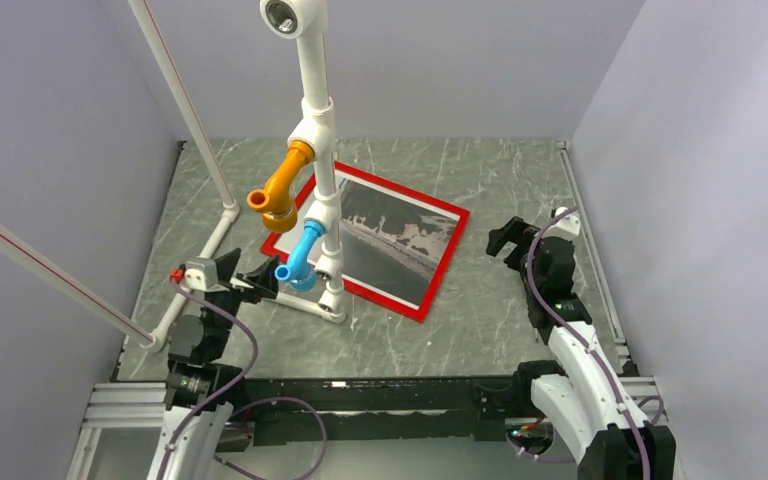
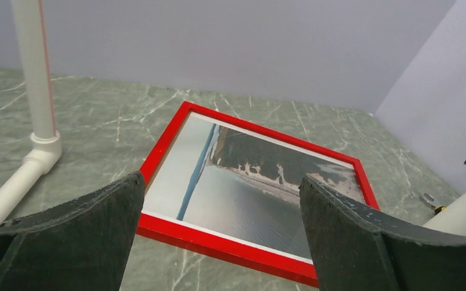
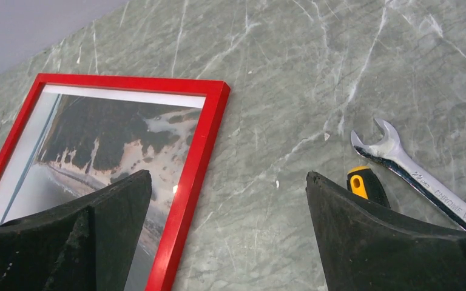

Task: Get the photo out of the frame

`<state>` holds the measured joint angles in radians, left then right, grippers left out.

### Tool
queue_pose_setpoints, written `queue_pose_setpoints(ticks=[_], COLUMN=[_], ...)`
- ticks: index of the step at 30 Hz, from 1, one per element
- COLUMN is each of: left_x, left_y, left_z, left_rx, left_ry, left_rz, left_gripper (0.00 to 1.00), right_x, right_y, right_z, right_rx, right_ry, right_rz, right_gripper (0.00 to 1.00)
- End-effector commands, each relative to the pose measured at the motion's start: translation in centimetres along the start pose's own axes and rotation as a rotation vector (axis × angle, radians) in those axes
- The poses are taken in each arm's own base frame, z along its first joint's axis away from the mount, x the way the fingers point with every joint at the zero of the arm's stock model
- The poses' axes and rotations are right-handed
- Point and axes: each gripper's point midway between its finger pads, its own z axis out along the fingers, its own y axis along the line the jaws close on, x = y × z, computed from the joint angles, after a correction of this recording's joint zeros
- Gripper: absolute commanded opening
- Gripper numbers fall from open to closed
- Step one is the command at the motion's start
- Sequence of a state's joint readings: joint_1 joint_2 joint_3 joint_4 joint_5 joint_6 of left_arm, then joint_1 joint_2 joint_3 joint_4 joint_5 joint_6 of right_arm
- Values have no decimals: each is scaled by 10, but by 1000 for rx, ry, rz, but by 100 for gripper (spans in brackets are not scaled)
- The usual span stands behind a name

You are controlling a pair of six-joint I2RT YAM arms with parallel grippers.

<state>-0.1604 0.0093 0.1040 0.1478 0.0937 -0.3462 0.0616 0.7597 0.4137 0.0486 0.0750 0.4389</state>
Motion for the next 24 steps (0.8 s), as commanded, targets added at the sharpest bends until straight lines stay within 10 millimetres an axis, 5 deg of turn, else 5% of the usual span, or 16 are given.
queue_pose_setpoints(ticks=[1, 9, 16, 24], left_x=[-30, -25, -41, -69], left_y=[6, 29, 50, 23], left_z=[0, 20, 9, 36], left_rx=[-120, -319, -527, -320], left_ry=[69, 230, 231, 249], left_rz=[-25, -105, -181, -2], left_gripper=[99, 99, 99, 99], right_x=[-18, -11, 0, 9], right_y=[4, -2, -4, 2], right_z=[5, 13, 20, 19], right_rx=[23, 81, 111, 82], right_ry=[-27, 71, 166, 202], right_rz=[23, -11, -23, 9], right_gripper=[100, 100, 100, 100])
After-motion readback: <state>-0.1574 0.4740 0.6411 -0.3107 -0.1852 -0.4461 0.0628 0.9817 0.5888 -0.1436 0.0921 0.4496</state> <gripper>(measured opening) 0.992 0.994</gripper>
